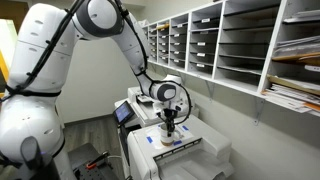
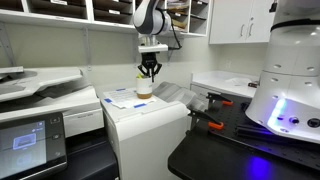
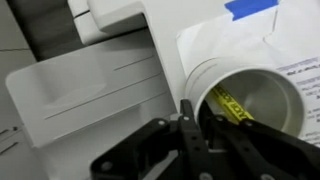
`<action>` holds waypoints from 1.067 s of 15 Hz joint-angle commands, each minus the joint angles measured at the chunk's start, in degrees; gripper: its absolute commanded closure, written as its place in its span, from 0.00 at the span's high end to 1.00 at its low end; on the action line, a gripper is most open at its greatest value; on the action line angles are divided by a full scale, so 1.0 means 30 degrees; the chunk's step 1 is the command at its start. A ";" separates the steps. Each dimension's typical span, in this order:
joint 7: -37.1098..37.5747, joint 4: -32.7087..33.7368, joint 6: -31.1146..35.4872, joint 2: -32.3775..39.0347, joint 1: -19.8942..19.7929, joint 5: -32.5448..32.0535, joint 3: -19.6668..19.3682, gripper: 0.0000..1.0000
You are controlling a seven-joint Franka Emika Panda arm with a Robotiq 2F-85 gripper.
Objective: Move the mug to the left
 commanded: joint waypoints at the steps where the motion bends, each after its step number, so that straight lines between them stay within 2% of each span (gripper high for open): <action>1: -0.1118 -0.0175 0.0547 -0.0167 0.0266 0.0413 -0.0260 0.00; 2: -0.1266 -0.0290 0.0654 -0.0271 0.0276 0.0456 -0.0196 0.03; 8: -0.2854 -0.1813 0.2546 -0.1463 0.0709 0.0328 0.0310 0.03; 16: -0.4399 -0.2826 0.3420 -0.2111 0.1809 0.0738 0.2052 0.03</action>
